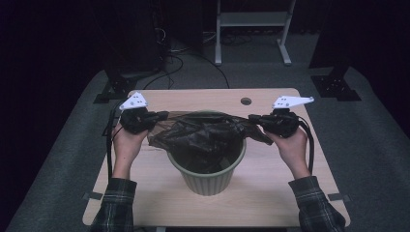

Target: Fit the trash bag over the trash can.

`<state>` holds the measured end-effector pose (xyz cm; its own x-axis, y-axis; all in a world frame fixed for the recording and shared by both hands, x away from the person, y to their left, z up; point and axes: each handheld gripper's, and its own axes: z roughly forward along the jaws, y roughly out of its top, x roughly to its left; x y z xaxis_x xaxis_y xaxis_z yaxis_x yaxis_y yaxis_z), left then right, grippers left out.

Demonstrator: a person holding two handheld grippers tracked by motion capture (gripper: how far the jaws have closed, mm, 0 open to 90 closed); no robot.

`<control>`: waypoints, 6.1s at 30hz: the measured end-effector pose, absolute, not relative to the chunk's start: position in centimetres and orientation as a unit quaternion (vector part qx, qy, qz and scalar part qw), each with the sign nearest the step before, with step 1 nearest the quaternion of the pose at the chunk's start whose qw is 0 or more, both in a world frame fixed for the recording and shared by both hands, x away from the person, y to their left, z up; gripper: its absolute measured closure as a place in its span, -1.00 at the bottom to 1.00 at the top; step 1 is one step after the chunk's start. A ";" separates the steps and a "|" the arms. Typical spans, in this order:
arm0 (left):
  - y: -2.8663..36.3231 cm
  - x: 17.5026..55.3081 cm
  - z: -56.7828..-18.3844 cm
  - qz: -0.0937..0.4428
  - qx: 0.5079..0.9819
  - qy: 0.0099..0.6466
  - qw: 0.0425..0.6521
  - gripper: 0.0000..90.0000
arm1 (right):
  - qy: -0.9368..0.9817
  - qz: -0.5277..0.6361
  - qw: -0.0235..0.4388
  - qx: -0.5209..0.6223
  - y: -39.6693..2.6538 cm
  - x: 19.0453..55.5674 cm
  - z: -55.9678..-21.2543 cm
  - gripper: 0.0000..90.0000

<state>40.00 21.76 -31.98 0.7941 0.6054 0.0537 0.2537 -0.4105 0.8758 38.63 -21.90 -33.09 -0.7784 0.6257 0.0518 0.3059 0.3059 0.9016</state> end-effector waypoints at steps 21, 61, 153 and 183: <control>21.2 41.6 -35.3 0.159 0.840 0.295 0.427 1.00 | 0.809 0.462 0.154 0.329 -21.3 40.3 -37.0 1.00; 22.4 38.7 -36.2 0.152 0.841 0.284 0.435 1.00 | 0.816 0.555 0.048 0.156 -23.3 28.5 -35.3 1.00; 22.7 40.3 -40.3 0.136 0.853 0.319 0.390 1.00 | 0.844 0.535 0.016 0.034 -13.8 22.5 -35.4 0.62; 22.0 41.1 -40.8 0.133 0.852 0.317 0.395 1.00 | 0.798 0.521 0.152 0.264 -18.2 37.9 -31.8 1.00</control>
<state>41.06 21.96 -40.76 0.7634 0.6455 -0.0237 0.4354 -0.4872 0.7571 37.87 -18.20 -31.78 -0.8147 0.5790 0.0320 0.2623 0.3186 0.9109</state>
